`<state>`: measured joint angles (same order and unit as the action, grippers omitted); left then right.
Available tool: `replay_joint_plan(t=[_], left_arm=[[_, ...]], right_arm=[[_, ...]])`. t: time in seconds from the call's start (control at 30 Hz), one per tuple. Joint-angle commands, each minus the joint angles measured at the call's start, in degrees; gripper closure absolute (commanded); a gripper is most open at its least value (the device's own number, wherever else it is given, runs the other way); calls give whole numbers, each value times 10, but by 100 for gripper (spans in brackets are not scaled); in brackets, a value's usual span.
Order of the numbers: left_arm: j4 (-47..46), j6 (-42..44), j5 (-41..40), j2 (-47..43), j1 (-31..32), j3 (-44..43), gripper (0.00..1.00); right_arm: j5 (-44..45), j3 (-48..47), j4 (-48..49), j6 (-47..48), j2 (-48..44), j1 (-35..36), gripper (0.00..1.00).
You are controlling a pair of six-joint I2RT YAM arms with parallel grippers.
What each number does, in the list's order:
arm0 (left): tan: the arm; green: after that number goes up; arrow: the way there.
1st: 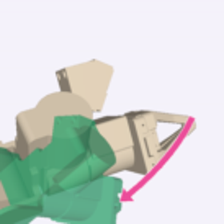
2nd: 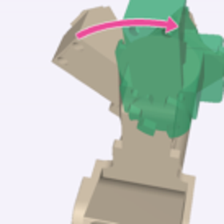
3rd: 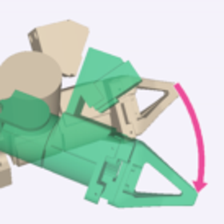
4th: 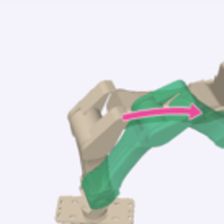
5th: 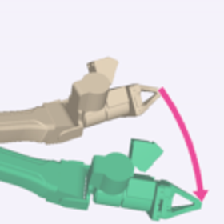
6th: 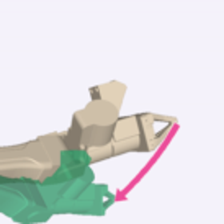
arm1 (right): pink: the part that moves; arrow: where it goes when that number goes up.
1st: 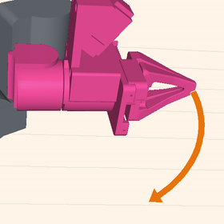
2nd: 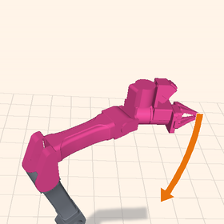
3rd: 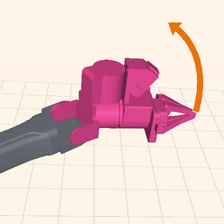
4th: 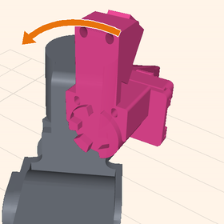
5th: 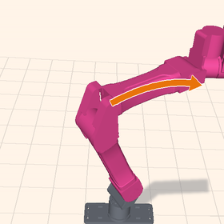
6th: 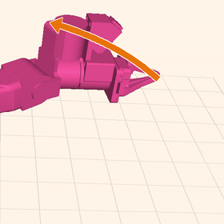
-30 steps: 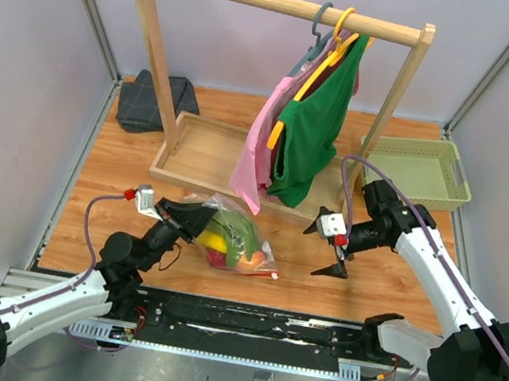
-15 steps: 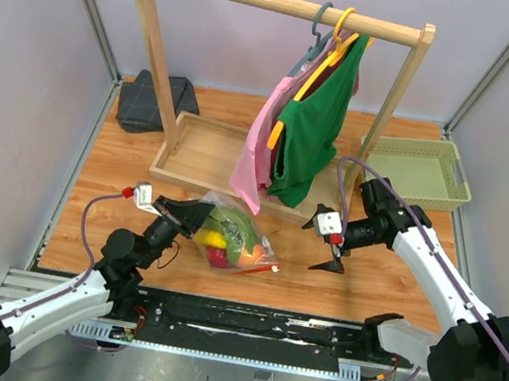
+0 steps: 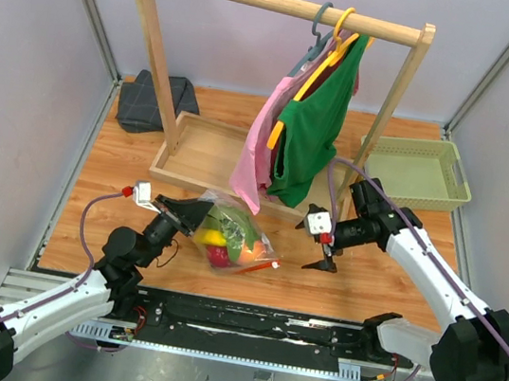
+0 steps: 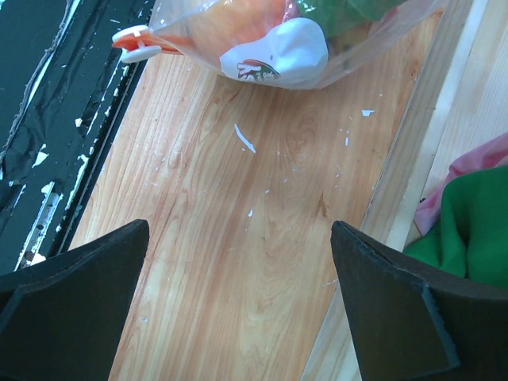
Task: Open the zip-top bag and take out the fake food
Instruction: Adjust the zipper food storage bag at the center of the board.
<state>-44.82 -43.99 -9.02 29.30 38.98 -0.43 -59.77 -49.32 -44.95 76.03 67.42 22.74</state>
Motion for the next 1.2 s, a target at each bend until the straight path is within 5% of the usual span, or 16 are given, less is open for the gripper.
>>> replay_joint_plan(t=[0.0,0.67,0.93,1.17], left_arm=[[-9,-12,7,-1,-8,103,100],[-26,-59,6,31,-47,113,100],[-23,-74,-3,31,-53,117,100],[3,-88,-26,2,-54,119,100]], right_arm=[[13,11,21,-25,0,14,2],[-44,9,46,-55,13,19,1],[-43,31,179,-213,35,89,3],[-56,32,311,-422,72,143,19]])
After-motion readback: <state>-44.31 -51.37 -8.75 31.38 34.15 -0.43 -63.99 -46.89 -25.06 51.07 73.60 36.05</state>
